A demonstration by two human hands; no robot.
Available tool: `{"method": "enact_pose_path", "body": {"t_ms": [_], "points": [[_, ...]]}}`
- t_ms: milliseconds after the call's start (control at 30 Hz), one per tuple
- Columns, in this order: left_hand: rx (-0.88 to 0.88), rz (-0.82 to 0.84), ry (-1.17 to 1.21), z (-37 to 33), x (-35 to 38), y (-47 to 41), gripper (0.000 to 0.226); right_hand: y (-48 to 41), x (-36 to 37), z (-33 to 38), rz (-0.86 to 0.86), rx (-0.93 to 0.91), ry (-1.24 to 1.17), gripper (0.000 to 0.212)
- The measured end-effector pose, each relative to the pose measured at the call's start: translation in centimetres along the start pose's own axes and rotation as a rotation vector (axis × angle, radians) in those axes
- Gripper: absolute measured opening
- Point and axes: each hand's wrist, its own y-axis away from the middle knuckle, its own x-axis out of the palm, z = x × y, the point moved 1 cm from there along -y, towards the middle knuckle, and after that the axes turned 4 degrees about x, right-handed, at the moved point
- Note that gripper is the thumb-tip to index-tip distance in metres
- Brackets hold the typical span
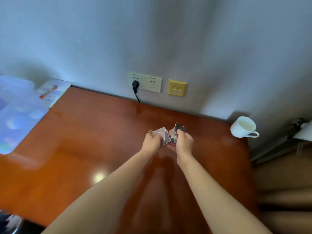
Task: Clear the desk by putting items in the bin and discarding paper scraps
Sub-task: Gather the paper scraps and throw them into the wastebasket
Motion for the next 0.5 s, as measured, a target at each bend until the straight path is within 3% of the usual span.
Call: {"method": "enact_pose_path", "body": {"t_ms": [133, 200, 333, 500], "points": [[0.001, -0.08, 0.025, 0.5, -3.8, 1.5, 0.026, 2.3, 2.0, -0.6, 0.057, -0.038, 0.03, 0.019], [0.011, -0.096, 0.061, 0.3, -5.7, 2.6, 0.013, 3.5, 3.7, -1.0, 0.105, -0.069, 0.099, 0.017], [0.014, -0.066, 0.176, -0.6, -9.3, 4.5, 0.02, 6.2, 7.9, -1.9, 0.263, -0.154, 0.309, 0.008], [0.026, -0.102, 0.292, -0.8, -15.1, 5.4, 0.016, 9.8, 13.5, -3.0, 0.383, -0.149, 0.316, 0.025]]}}
